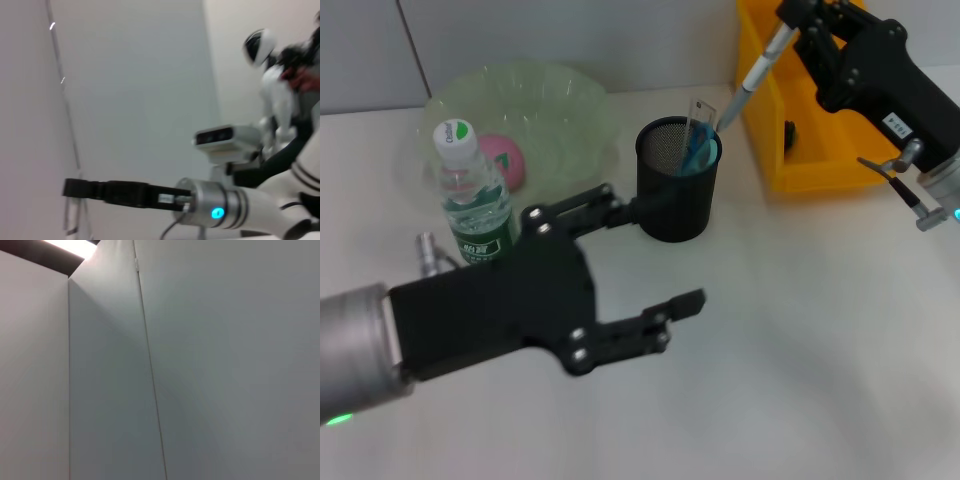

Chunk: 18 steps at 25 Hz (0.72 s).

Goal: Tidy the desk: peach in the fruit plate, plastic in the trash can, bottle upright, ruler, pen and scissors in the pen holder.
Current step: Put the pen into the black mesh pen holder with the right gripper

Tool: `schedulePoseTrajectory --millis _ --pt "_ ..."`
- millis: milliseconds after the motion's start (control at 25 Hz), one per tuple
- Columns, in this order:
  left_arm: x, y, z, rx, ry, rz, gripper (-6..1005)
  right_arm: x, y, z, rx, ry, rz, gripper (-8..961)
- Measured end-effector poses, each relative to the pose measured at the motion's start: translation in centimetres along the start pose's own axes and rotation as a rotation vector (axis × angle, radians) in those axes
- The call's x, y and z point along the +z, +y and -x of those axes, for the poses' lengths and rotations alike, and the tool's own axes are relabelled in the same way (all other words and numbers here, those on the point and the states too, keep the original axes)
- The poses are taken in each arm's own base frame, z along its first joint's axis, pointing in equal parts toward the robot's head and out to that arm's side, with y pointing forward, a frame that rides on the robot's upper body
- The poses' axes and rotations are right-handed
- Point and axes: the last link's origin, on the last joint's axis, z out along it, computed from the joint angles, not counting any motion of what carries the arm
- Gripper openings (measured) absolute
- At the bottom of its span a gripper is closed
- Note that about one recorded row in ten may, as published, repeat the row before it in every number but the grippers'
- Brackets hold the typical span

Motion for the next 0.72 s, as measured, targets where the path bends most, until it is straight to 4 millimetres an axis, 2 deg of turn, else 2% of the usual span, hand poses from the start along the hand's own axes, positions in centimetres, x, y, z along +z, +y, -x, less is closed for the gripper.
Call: schedulePoseTrajectory --millis 40,80,240,720 --pt "-0.9 0.2 0.9 -0.026 0.06 0.022 758 0.4 0.1 -0.1 -0.021 0.008 0.009 133" --pt "-0.9 0.2 0.9 -0.026 0.06 0.022 758 0.4 0.1 -0.1 -0.021 0.008 0.009 133" --pt "-2.6 0.4 3.0 -0.083 0.144 0.033 757 1.7 0.4 -1.1 -0.07 0.065 0.04 133" --pt "-3.2 0.9 5.5 -0.119 0.135 0.014 757 4.4 1.3 -3.4 -0.129 0.172 0.071 132"
